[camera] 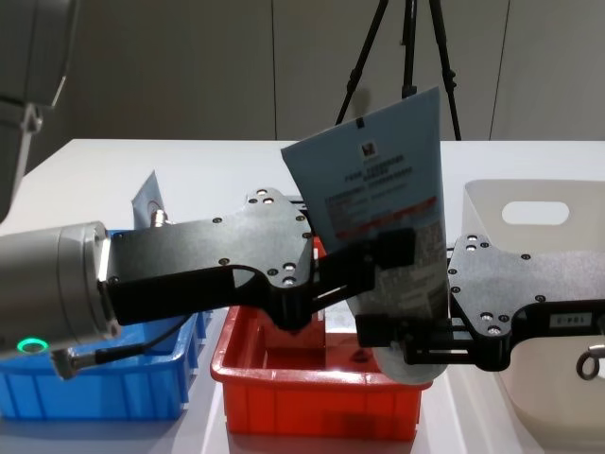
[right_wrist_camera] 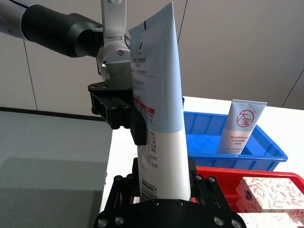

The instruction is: Bimanual collaborative sorting of washing and personal care products

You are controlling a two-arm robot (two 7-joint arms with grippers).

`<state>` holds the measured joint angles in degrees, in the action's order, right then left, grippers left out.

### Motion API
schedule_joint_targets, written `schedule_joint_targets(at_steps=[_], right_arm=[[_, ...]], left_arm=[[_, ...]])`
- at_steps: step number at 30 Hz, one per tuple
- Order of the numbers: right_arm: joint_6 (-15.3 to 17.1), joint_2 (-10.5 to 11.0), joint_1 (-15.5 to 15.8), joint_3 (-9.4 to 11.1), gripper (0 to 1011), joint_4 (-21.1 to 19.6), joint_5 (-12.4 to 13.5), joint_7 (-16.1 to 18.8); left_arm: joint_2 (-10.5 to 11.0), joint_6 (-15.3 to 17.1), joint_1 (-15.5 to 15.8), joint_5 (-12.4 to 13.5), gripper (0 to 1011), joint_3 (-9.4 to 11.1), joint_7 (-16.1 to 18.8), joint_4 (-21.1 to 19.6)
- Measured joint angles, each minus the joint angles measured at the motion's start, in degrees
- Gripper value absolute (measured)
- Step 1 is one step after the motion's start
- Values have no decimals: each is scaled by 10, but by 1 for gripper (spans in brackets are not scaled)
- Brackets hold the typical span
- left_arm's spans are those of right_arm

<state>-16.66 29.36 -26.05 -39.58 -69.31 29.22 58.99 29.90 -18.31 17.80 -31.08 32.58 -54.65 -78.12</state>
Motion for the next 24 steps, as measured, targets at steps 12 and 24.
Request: schedule_joint_targets(at_steps=[12,24], right_arm=[[0,0,0,1,486,0,0,0],[0,0,0,1,474,0,0,0]], left_arm=[[0,0,0,0,262,0,0,0],[0,0,0,0,262,0,-1,0]])
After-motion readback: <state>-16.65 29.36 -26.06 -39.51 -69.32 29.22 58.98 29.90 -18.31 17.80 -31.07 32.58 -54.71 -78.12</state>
